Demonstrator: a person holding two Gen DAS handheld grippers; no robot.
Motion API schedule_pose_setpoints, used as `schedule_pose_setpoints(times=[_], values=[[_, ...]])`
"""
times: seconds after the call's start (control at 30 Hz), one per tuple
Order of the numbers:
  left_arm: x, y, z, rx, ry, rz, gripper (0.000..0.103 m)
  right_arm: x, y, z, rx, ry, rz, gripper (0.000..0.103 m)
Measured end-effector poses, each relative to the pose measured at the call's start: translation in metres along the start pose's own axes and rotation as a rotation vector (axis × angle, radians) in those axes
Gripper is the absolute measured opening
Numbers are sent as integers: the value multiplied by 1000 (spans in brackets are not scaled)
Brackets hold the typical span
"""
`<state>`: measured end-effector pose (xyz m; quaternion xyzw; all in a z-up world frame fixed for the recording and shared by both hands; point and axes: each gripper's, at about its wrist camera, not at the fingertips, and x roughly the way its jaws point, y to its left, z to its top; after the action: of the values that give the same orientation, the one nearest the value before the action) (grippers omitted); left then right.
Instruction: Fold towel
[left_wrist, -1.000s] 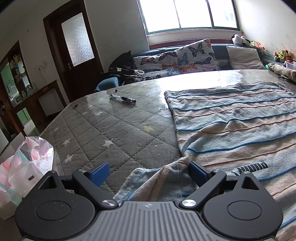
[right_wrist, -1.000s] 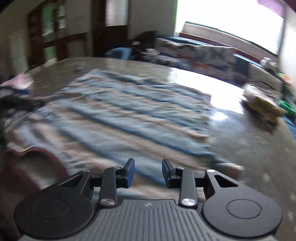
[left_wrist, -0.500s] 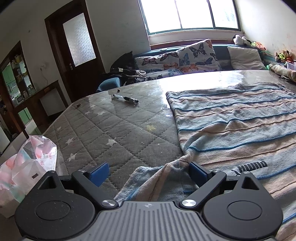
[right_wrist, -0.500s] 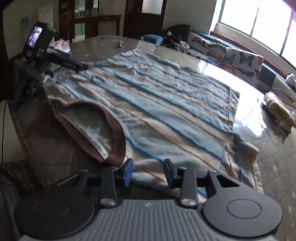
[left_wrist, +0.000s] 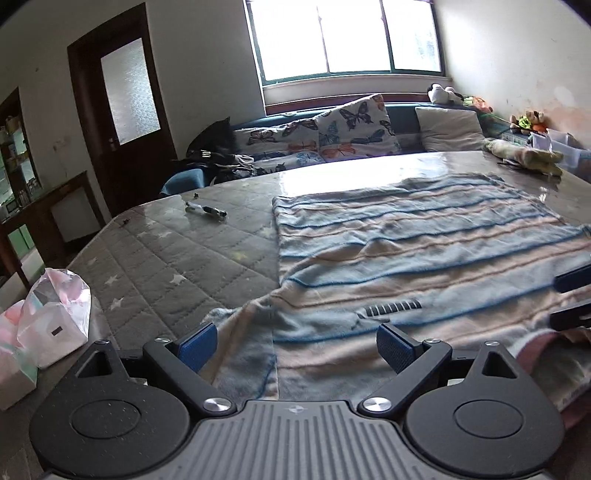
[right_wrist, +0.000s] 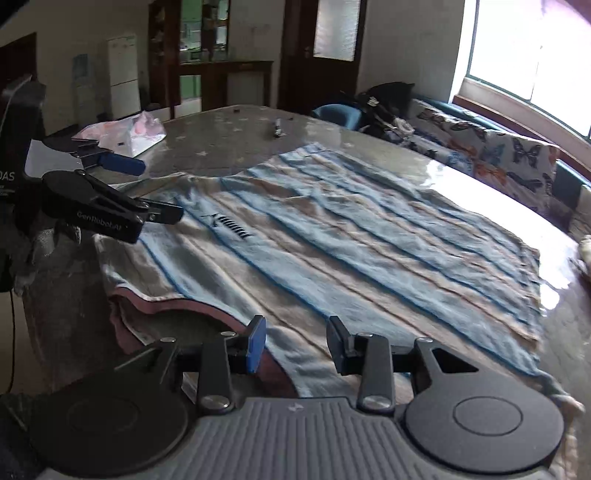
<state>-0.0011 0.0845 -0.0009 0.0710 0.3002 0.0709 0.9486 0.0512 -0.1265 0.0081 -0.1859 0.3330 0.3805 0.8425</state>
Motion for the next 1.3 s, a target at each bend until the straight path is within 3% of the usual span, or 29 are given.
schedule_pose_setpoints(times=[0.2,0.37,0.5,0.8,1.03,1.3], values=[[15,26,6,-98,42,65,95,0,8,-6,-12,14,34,36],[9,10,10,-78,22,10,95,-22,-1,-15,52,-10,17,36],[4,-12,13,-38,5,-45,95,-44,-16,-28,101,-19,-52,36],[5,-55,26,0,-11,-142,95,-57,-108,-47,296,-58,-293,37],[11,-74,25,37,15,-178,95,-37,-154,-56,396,-52,-283,37],[15,-79,22,54,32,-177,95,-37,-176,-76,464,-55,-319,37]])
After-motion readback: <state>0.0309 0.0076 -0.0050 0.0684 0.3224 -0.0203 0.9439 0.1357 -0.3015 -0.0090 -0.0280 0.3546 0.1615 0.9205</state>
